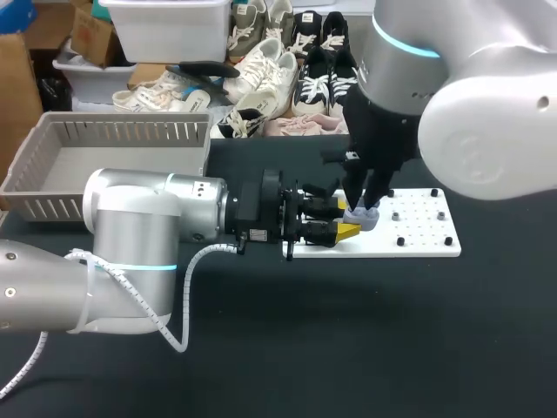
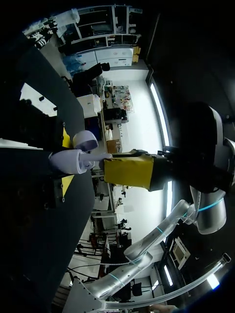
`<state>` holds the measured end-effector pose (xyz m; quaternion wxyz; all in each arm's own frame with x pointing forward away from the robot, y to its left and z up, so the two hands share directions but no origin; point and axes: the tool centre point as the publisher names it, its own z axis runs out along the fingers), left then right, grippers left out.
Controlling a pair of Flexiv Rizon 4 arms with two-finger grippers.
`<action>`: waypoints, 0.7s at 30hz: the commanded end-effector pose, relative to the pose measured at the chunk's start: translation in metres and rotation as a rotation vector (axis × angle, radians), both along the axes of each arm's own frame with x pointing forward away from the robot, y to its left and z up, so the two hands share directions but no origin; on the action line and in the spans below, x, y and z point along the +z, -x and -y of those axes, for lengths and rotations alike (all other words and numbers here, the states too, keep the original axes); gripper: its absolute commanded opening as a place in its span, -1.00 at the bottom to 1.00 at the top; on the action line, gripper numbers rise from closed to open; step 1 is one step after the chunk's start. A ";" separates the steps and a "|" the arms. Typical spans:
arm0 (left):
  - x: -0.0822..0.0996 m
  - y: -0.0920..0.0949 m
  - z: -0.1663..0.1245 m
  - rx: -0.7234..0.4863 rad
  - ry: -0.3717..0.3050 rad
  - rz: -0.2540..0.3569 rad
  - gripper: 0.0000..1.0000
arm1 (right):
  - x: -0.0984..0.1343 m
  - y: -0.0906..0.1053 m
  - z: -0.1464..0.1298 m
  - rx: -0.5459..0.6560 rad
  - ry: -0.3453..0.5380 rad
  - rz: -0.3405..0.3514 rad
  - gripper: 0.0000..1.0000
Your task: Pick up each earbud case from the left stands, insert the matching earbuds, close the lid, and place the case in the box.
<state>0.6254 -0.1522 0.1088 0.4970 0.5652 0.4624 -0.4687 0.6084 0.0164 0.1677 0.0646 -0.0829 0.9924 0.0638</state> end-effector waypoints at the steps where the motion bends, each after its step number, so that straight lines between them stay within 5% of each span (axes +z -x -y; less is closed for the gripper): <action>1: 0.000 0.001 0.001 0.005 0.001 0.002 -1.00 | -0.003 0.002 0.000 -0.005 0.000 0.009 -1.00; 21: 0.000 0.001 0.001 0.005 0.001 0.002 -1.00 | -0.011 0.004 0.003 -0.021 -0.018 0.015 -1.00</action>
